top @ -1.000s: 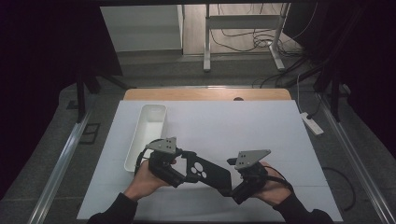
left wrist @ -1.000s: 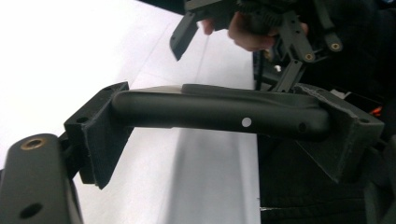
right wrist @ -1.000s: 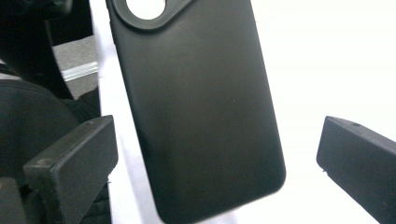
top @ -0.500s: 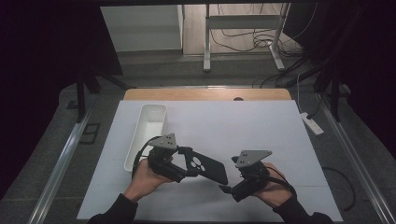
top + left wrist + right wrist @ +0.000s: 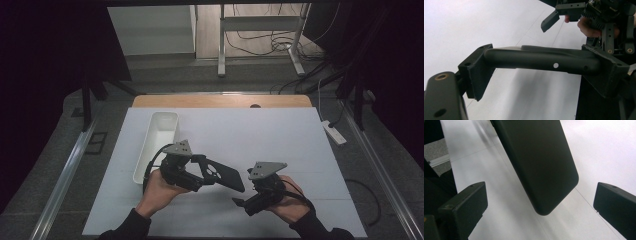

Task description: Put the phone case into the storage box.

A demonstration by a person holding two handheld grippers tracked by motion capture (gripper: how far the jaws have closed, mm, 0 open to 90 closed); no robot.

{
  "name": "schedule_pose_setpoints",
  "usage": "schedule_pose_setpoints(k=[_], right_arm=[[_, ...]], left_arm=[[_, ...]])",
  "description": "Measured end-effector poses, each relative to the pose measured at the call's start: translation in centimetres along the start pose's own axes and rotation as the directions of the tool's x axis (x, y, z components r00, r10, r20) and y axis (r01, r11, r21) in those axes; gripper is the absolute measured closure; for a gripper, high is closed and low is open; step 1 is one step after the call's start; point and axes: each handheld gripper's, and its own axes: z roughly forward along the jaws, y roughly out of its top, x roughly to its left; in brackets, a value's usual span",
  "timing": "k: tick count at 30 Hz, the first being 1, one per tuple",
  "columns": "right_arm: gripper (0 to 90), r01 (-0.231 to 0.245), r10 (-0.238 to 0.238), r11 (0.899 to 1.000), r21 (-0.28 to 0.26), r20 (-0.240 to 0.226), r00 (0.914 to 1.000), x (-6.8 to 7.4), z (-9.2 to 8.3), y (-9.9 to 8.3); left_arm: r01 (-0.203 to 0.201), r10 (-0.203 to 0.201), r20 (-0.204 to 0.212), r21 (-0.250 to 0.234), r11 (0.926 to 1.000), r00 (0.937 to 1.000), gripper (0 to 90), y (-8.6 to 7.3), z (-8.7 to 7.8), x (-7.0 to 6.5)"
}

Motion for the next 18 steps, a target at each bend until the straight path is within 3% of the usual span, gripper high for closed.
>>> schedule_pose_setpoints(k=[7, 18], right_arm=[[0.0, 0.005, -0.006, 1.0, 0.01, 0.051, 0.9987, 0.25, 0.19, 0.06], [0.0, 0.011, -0.013, 1.0, 0.029, 0.077, 0.9969, 0.58, 0.92, 0.46]], left_arm=[[0.021, -0.021, -0.011, 0.002, 0.9998, 0.9997, 15.6, 0.15, 0.12, -0.18], [0.04, -0.04, -0.007, 0.005, 0.9992, 0.9992, 15.6, 0.67, 0.46, -0.87]])
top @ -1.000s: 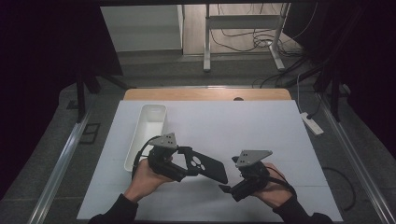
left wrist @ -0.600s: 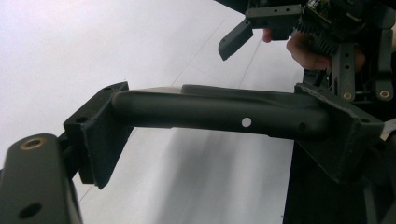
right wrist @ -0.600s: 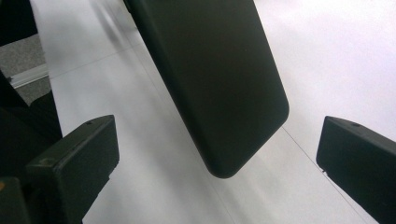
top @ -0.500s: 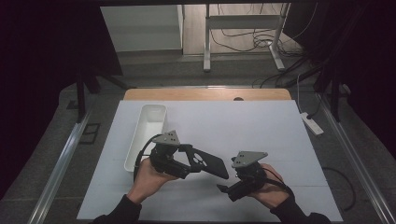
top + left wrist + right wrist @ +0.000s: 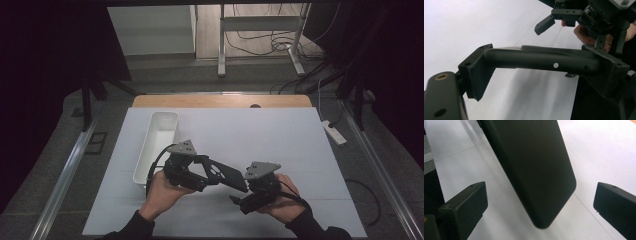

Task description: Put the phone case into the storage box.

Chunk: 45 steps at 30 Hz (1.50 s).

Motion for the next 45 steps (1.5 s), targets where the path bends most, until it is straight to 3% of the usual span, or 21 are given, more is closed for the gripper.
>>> schedule_pose_setpoints(k=[4, 12, 14, 23, 25, 34, 37, 45], right_arm=[[6.1, 0.017, -0.017, 1.0, 0.0, 0.018, 0.9997, 0.2, 0.2, 0.1], [29.7, 0.04, -0.04, 0.999, 0.002, 0.088, 0.9953, 0.2, 0.5, 0.2], [31.7, 0.043, -0.043, 0.999, 0.006, 0.097, 0.9943, 0.2, 0.5, 0.2], [48.4, 0.109, -0.108, 0.994, 0.003, 0.162, 0.9808, 1.0, 0.8, 0.2], [56.6, 0.135, -0.132, 0.991, -0.006, 0.187, 0.9734, 1.2, 0.6, 0.2], [71.9, 0.177, -0.172, 0.984, -0.013, 0.186, 0.9674, 1.5, 0.4, 0.2], [74.8, 0.187, -0.182, 0.982, -0.009, 0.183, 0.9662, 1.6, 0.4, 0.2], [81.8, 0.203, -0.198, 0.979, -0.006, 0.19, 0.9617, 1.7, 0.4, 0.2]], left_arm=[[0.008, -0.008, 0.008, 0.0, 1.0, 0.9999, 15.6, 0.2, 0.2, -0.2], [0.032, -0.032, 0.016, -0.005, 0.9995, 0.9994, 15.5, 0.5, 0.5, -0.4], [0.036, -0.036, 0.02, -0.007, 0.9993, 0.9991, 15.5, 0.6, 0.5, -0.4], [0.066, -0.065, 0.024, -0.011, 0.9978, 0.9976, 15.2, 0.6, 0.7, -0.3], [0.064, -0.063, 0.017, -0.011, 0.9979, 0.9978, 14.9, 0.7, 0.7, -0.4], [0.107, -0.107, 0.004, -0.029, 0.9938, 0.9943, 13.7, 1.1, 0.7, -0.2], [0.135, -0.135, 0.007, -0.034, 0.9903, 0.9909, 13.4, 1.1, 0.9, -0.1], [0.16, -0.159, 0.012, -0.04, 0.9864, 0.9872, 12.7, 1.1, 0.9, 0.1]])
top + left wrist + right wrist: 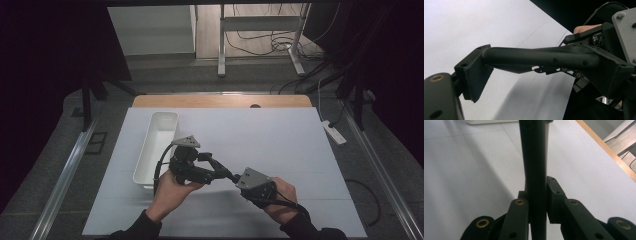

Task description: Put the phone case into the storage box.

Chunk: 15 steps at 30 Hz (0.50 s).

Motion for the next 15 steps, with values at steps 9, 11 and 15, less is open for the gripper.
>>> schedule_pose_setpoints(k=[9, 11, 15], right_arm=[[84.8, 0.017, -0.018, 1.0, 0.018, 0.024, 0.9996, 0.0, -0.16, 0.06], [84.9, 0.013, -0.014, 0.999, 0.031, 0.008, 0.9999, -0.06, -0.08, 0.04], [84.9, -0.009, 0.009, 0.999, 0.036, -0.013, 0.9999, -0.27, -0.02, -0.06]], left_arm=[[0.031, -0.031, 0.026, -0.012, 0.9994, 0.9992, 7.4, -0.05, -0.13, 0.66], [0.024, -0.024, 0.013, -0.016, 0.9996, 0.9996, 6.8, -0.07, -0.26, 0.81], [0.008, -0.008, -0.004, -0.014, 0.9999, 1.0, 4.5, -0.16, -0.41, 0.82]])
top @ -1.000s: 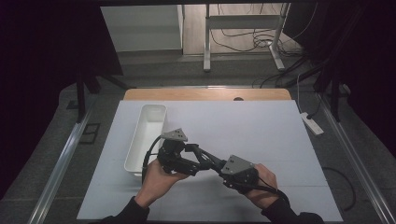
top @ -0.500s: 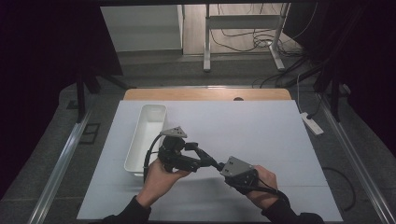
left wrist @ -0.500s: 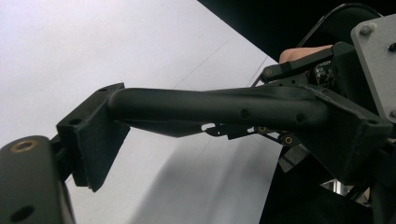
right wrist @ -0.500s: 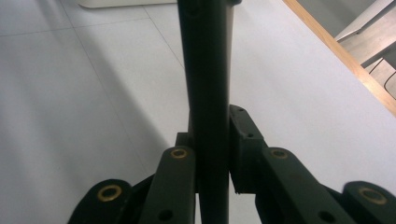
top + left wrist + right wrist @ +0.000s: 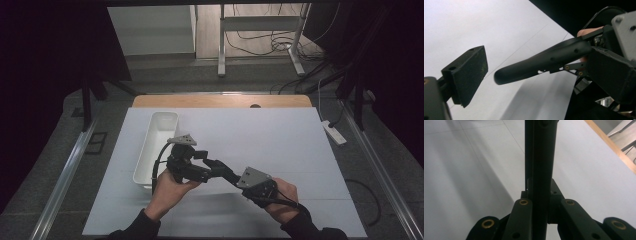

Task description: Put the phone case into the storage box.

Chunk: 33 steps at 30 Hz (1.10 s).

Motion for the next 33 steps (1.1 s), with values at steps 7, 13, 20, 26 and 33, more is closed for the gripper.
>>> schedule_pose_setpoints(k=[7, 13, 20, 26, 33], right_arm=[[84.7, -0.051, 0.051, 0.999, -0.001, -0.071, 0.9962, -0.5, -0.2, -0.1], [84.7, -0.097, 0.098, 0.995, 0.013, -0.142, 0.985, -1.2, -0.3, -0.4], [84.7, -0.146, 0.146, 0.989, 0.015, -0.228, 0.9627, -1.8, -0.5, -0.7], [84.7, -0.168, 0.161, 0.986, 0.001, -0.293, 0.9426, -2.3, -0.7, -1.0], [84.6, -0.209, 0.186, 0.978, -0.025, -0.364, 0.9129, -2.8, -1.0, -1.5]], left_arm=[[-0.082, 0.084, -0.054, 0.037, 0.9959, 0.995, 2.1, -0.4, -0.1, -0.1], [-0.142, 0.147, -0.081, 0.058, 0.9881, 0.9859, 0.9, -0.9, -0.2, 0.0], [-0.205, 0.21, -0.09, 0.065, 0.9766, 0.9735, 0.5, -1.6, -0.6, 0.0], [-0.271, 0.278, -0.093, 0.077, 0.9594, 0.9561, 0.8, -2.2, -0.8, 0.0], [-0.3, 0.303, -0.057, 0.054, 0.9523, 0.9512, 0.7, -2.8, -0.9, 0.3]])
